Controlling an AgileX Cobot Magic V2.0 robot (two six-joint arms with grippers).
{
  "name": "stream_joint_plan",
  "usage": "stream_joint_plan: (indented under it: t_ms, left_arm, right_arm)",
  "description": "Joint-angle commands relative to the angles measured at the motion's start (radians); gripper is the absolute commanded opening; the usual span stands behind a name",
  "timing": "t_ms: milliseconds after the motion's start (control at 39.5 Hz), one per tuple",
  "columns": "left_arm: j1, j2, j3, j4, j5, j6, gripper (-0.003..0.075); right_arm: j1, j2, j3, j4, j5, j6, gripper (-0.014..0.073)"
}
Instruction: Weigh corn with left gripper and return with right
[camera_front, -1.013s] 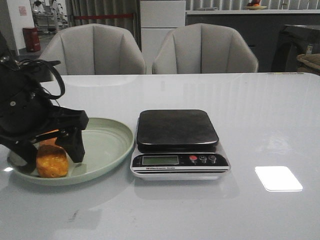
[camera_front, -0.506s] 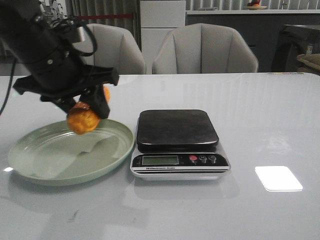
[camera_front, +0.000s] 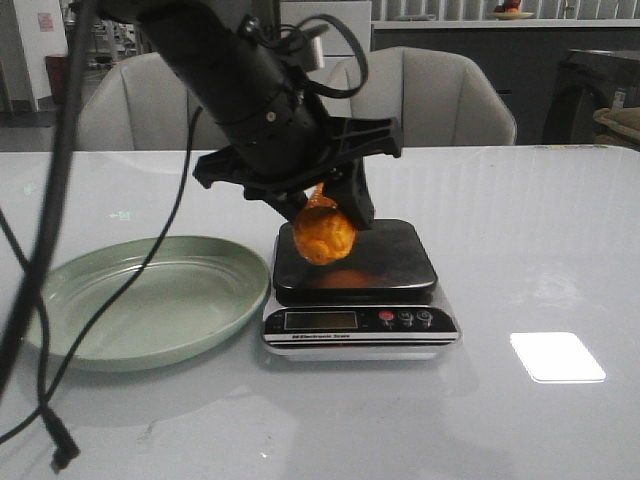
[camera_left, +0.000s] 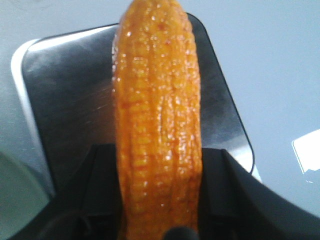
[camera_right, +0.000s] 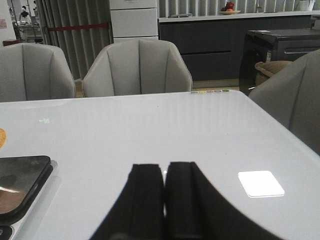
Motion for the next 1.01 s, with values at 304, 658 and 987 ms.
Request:
stream_joint_plan:
  t_ms: [304, 658, 987]
  left_arm:
    - [-0.017, -0.007, -0.068, -0.021, -0.044, -0.005, 0.0598]
    - [0.033, -0.12, -0.052, 0.006, 0.009, -0.005, 0.0596]
    - [0.116, -0.397, 0.173, 0.054, -0.027, -0.005, 0.0595]
  right_arm:
    - [-0.004, -0.02, 0.011, -0.01, -0.075, -0.006, 0.0167]
    - [-0.004, -0.02, 0.011, -0.01, -0.075, -0.006, 0.0167]
    - [-0.004, -0.02, 0.011, -0.01, -0.075, -0.006, 0.0167]
